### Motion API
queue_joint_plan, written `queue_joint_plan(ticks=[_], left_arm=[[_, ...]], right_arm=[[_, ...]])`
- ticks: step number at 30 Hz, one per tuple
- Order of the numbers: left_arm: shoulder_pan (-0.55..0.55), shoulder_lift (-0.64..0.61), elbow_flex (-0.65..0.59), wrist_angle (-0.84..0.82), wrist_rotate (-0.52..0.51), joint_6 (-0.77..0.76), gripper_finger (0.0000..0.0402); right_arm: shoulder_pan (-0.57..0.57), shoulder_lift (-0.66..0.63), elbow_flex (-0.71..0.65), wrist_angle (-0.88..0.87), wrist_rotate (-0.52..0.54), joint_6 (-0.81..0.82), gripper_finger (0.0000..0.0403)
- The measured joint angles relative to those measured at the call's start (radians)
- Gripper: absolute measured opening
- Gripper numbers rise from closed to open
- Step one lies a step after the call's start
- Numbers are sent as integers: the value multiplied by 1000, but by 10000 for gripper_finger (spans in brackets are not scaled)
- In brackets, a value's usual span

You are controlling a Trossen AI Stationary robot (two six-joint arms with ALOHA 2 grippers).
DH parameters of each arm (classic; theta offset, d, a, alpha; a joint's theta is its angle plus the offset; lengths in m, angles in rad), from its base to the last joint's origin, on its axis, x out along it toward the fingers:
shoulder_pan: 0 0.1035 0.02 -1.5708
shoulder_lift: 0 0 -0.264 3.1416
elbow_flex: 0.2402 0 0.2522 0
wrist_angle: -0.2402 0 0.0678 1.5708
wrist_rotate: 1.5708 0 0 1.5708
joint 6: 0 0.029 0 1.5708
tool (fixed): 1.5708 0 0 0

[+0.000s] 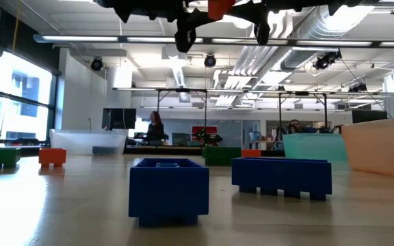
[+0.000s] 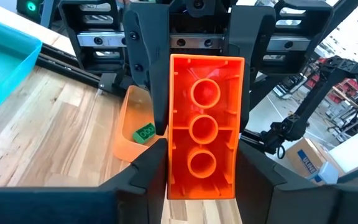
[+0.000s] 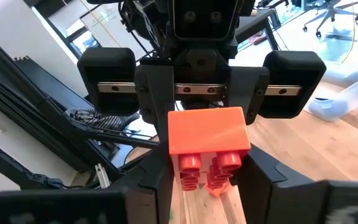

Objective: Sort & place blocks by color
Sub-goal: Put the orange game piece into the green bin

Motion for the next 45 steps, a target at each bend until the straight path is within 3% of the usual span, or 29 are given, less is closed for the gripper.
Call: queue_joint_plan(ticks=[7, 22, 32, 39, 45], left_arm=[[11, 0, 0, 0, 2, -10, 141], [38, 0, 1, -107, -18, 56, 234], [106, 0, 1, -330, -45, 159, 232], [121, 0, 1, -450, -56, 218, 232], [121, 0, 1, -483, -198, 273, 232]], right_arm=[[-1, 0, 0, 2, 9, 2, 111], [-1, 0, 0, -96, 99, 42, 111], [-16, 0, 0, -297, 243, 85, 111], [-86, 0, 0, -495, 349, 128, 111], [-195, 0, 0, -620, 355, 126, 111]])
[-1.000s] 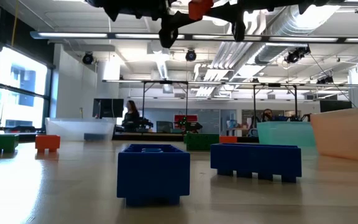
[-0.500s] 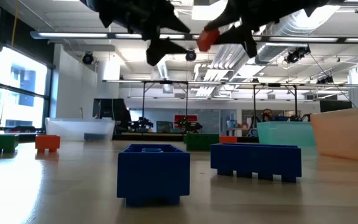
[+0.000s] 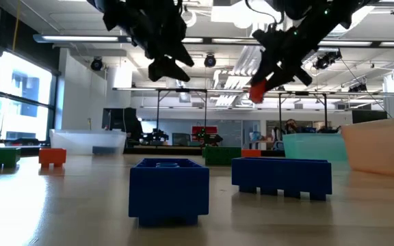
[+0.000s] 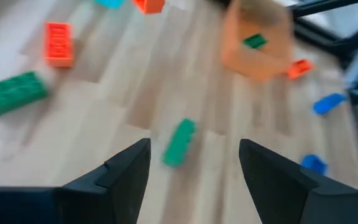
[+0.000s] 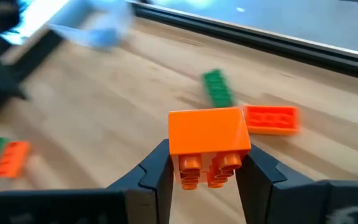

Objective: Sort & place blocks by color
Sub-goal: Put the orange game piece into the green bin

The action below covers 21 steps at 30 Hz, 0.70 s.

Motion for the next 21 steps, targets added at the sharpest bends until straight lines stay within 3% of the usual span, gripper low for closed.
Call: queue_joint_plan(ticks=[13, 21], left_arm=[[0, 0, 0, -65, -161, -39, 232], [3, 0, 0, -90, -208, -94, 232]], right_arm=[[-292, 0, 0, -120, 53, -87, 111], [-453, 0, 0, -174, 93, -80, 111]])
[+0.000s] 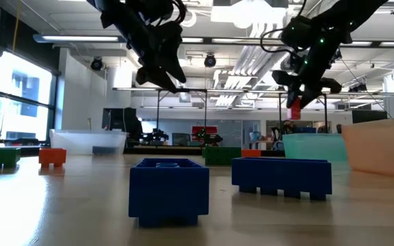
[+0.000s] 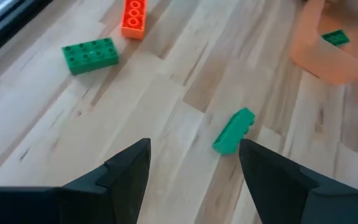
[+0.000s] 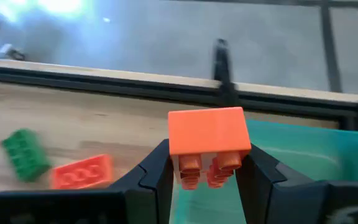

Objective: Sort & place blocks by color
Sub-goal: Put the orange game piece into the green bin

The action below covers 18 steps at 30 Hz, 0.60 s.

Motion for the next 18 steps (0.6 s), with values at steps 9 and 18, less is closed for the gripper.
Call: queue_joint_plan(ticks=[9, 18], left_arm=[[0, 0, 0, 0, -20, -28, 232], [0, 0, 0, 0, -41, -53, 232]], right_arm=[[-117, 60, 0, -158, -88, -32, 111], [-131, 196, 0, -168, -106, -54, 111]])
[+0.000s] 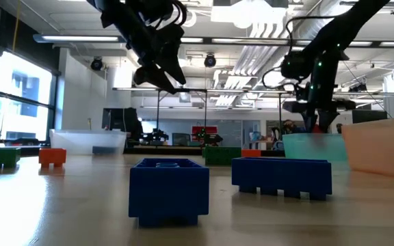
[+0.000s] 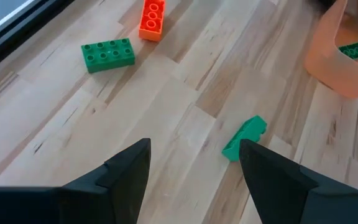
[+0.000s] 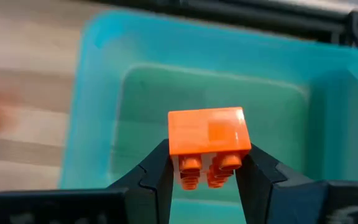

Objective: Sort & place blocks by color
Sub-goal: Put the orange game piece into the green bin, then put the green game piece into the orange bin

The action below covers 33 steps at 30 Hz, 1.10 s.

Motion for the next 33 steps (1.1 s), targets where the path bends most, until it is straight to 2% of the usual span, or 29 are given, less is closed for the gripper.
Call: queue_joint_plan(ticks=[8, 14, 17, 26, 33], left_arm=[[0, 0, 0, -68, 3, -74, 232], [0, 0, -1, -156, 4, -41, 232], [-1, 0, -1, -197, 4, -36, 232], [-33, -58, -2, -325, -48, -26, 232], [-59, -133, -2, -405, -104, -52, 232]], right_arm=[[0, 59, 0, -15, -28, 5, 113], [0, 40, 0, -37, -6, 10, 198], [0, 18, 0, -43, -9, 11, 214], [5, -114, 0, -74, -25, 53, 193], [59, -203, 0, -81, -42, 66, 179]])
